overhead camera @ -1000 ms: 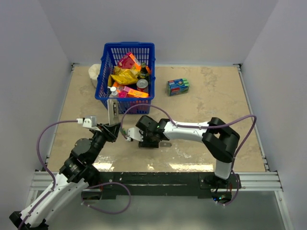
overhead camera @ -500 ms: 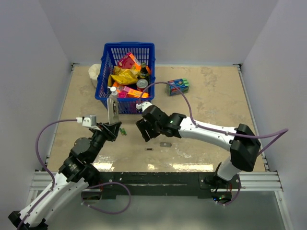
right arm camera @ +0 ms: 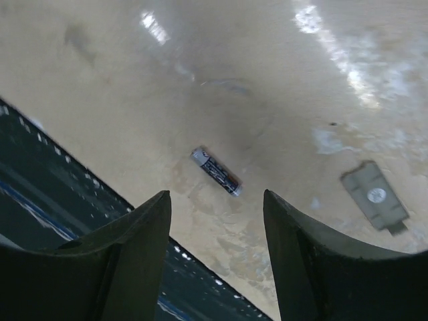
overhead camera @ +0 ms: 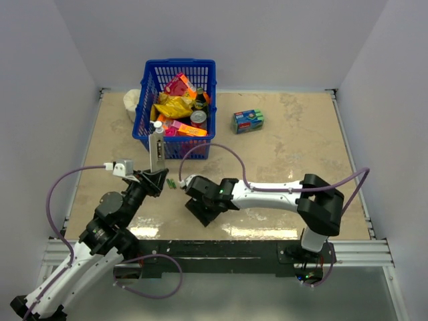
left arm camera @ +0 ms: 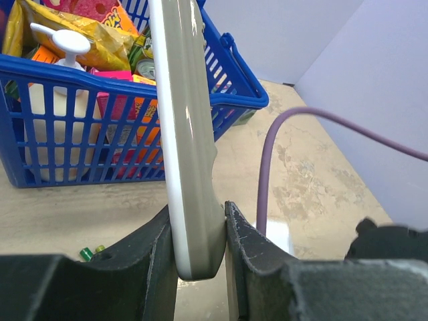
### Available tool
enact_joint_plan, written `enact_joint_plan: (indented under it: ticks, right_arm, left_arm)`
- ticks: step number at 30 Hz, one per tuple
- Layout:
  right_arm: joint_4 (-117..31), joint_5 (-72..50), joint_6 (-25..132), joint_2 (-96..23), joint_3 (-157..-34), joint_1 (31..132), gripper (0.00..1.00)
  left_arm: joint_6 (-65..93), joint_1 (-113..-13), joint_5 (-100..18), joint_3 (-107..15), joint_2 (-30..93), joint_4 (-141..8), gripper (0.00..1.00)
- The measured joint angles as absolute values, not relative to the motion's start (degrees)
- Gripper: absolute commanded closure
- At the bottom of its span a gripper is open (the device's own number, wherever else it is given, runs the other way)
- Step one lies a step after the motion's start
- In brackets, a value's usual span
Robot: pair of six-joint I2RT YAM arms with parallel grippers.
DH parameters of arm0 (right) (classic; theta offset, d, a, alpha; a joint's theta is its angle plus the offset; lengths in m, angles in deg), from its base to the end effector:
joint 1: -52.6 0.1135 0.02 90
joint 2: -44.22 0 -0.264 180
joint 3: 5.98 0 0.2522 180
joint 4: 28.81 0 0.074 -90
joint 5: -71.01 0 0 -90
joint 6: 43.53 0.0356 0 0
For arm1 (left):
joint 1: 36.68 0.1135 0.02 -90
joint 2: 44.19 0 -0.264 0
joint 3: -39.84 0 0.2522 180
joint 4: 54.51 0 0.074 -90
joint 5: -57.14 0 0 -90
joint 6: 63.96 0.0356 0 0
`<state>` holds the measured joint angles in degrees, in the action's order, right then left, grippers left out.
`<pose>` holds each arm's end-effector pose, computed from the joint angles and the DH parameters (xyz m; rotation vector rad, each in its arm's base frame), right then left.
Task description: Load the batteries into the remote control
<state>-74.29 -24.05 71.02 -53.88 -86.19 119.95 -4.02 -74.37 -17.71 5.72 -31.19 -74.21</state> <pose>0.1362 0.3184 0.1995 -0.9699 2.5531 0.3806 0.0899 -0.0577 0.2664 -0.1097 1.5894 -0.7277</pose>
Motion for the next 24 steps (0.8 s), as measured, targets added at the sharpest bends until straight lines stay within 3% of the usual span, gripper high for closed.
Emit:
enact_joint_plan:
  ticks: [13,16,21,24]
  right_arm:
    - [-74.5,-19.8,45.5,-60.5,-86.1,121.7,0.53]
    - [-74.4,-18.0,42.5,-60.7,-86.4,121.7,0.61]
    - [-74.4,-17.4,40.1,-60.9,-86.6,121.7,0.66]
    - [-74.4,-18.1,40.4,-61.7,-87.6,121.7,0.76]
  left_arm:
    - [-2.8,-74.4,-18.3,5.6,-32.0,-76.5,1.0]
    - [-2.8,-74.4,-18.1,5.5,-32.3,-76.9,1.0]
    - [-2.8,-74.4,-17.5,5.2,-32.7,-77.2,1.0]
    - [-2.8,-74.4,-17.4,5.2,-32.6,-77.2,1.0]
